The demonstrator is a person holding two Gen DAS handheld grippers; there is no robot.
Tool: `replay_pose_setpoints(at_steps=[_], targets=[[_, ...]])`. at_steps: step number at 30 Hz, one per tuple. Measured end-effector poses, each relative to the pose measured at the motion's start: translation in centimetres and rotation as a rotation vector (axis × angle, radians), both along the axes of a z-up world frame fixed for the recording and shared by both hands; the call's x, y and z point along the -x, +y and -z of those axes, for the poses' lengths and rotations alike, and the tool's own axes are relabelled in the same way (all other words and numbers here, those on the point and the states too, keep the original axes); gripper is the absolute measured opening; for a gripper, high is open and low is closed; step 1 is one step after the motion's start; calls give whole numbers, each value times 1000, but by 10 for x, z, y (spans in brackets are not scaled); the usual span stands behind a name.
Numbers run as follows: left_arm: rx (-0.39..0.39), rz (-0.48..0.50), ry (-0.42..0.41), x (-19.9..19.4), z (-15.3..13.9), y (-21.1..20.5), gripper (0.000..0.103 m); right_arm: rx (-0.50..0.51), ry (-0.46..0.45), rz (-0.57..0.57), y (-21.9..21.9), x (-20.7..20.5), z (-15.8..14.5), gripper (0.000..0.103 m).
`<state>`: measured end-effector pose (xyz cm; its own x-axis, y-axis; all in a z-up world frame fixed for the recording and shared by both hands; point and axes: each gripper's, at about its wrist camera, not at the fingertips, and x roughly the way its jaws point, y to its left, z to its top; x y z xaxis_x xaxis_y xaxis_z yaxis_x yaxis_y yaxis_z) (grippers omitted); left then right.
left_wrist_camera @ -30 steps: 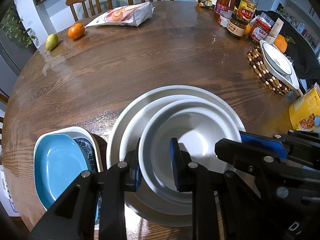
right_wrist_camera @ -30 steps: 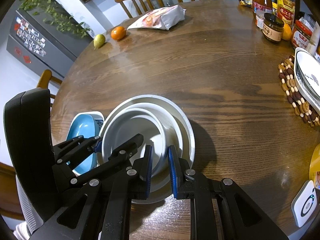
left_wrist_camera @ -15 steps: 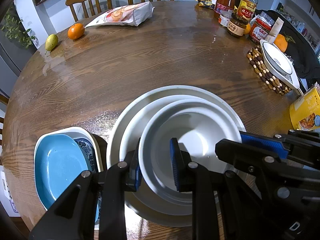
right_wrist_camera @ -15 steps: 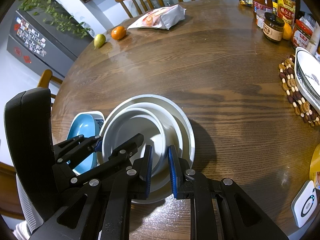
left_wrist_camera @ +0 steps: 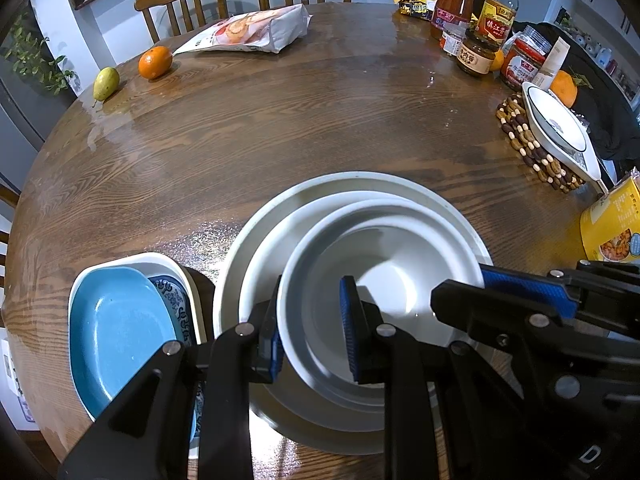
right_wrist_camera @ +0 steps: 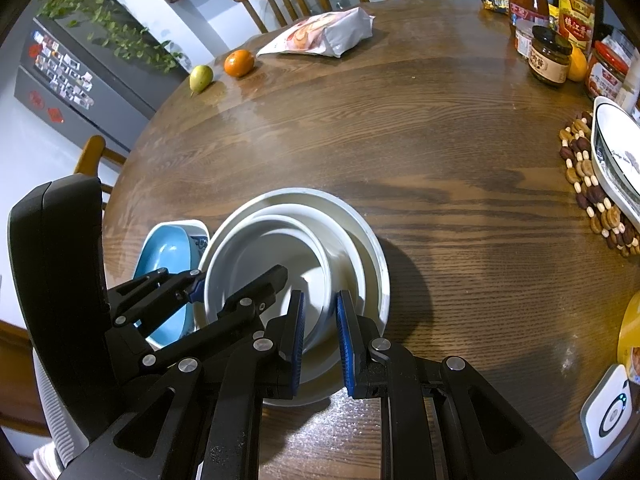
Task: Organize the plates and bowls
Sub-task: 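Hold the ramekin seated in the nested bowls, then open both tools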
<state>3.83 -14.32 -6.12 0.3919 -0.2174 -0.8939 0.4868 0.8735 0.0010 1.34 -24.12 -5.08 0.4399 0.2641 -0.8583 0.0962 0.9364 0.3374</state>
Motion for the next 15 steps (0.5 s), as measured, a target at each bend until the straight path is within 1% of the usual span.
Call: replay_pose_setpoints(at_steps=[15], targets=[[-26,-3,-7,0,0,-2,21,-9,7,-22,-1,-3,1,19]])
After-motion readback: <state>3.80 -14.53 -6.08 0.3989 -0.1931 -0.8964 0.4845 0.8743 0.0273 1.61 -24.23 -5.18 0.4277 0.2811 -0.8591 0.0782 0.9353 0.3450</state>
